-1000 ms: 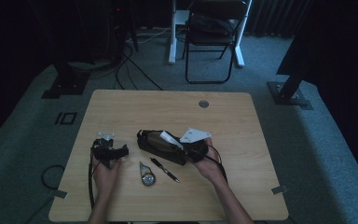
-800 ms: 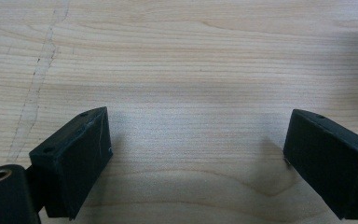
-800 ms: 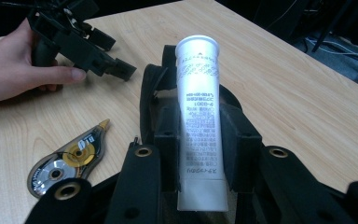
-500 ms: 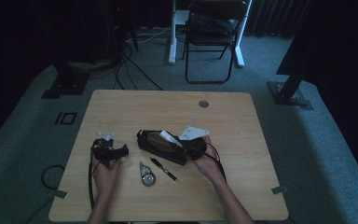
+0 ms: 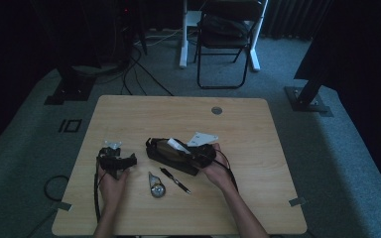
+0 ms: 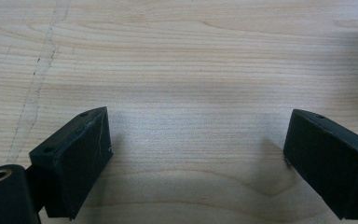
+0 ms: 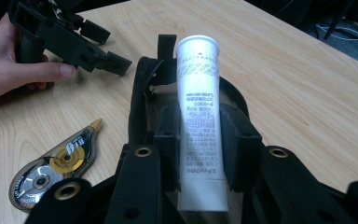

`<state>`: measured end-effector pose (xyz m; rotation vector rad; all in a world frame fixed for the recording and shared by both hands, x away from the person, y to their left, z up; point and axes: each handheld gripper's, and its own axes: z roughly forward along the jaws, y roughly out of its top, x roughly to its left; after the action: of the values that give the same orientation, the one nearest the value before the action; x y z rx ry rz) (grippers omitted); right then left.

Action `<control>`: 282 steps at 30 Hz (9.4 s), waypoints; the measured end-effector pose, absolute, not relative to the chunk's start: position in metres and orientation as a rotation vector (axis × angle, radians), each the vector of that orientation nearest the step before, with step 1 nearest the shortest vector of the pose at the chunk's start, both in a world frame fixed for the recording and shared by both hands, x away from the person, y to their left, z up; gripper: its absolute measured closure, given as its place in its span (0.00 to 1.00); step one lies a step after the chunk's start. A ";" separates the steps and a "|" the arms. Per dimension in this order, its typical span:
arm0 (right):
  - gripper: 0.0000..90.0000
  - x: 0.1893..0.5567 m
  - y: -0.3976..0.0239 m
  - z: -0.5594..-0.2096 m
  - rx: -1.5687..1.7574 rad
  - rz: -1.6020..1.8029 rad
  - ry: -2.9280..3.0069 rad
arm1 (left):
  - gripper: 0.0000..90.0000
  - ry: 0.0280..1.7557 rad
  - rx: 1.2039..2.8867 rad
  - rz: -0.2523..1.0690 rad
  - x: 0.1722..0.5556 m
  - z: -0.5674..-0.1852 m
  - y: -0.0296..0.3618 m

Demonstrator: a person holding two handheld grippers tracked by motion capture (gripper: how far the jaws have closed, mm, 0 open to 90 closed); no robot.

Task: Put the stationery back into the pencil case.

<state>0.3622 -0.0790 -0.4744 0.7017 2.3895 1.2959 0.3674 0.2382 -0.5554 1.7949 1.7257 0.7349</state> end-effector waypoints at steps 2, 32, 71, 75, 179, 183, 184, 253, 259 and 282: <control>0.79 0.363 -0.077 -0.475 0.702 1.291 2.395 | 0.09 1.725 1.795 0.735 0.367 -0.555 0.238; 0.78 0.384 -0.053 -0.497 0.764 1.175 2.528 | 0.09 1.725 1.795 0.735 0.367 -0.555 0.238; 0.78 0.323 -0.063 -0.461 0.654 1.329 2.414 | 0.09 1.724 1.795 0.735 0.368 -0.555 0.238; 0.78 0.319 -0.063 -0.462 0.651 1.331 2.414 | 0.09 1.724 1.795 0.735 0.368 -0.555 0.238; 0.87 0.312 -0.043 -0.545 0.736 1.088 2.563 | 0.09 1.724 1.794 0.735 0.368 -0.556 0.238; 0.87 0.313 -0.043 -0.548 0.743 1.077 2.571 | 0.09 1.725 1.795 0.735 0.368 -0.555 0.238; 0.87 0.313 -0.043 -0.548 0.744 1.075 2.573 | 0.09 1.724 1.795 0.735 0.368 -0.555 0.238; 0.88 0.301 -0.041 -0.521 0.628 1.136 2.532 | 0.09 1.724 1.794 0.735 0.368 -0.556 0.238; 0.88 0.299 -0.042 -0.515 0.619 1.155 2.520 | 0.09 1.724 1.793 0.735 0.368 -0.556 0.238; 0.88 0.295 -0.044 -0.498 0.597 1.208 2.488 | 0.09 1.724 1.793 0.736 0.368 -0.556 0.238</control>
<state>0.2952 -0.0441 -0.4975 0.5974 2.4877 1.2079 0.3678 0.2382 -0.5556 1.7931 1.7245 0.7356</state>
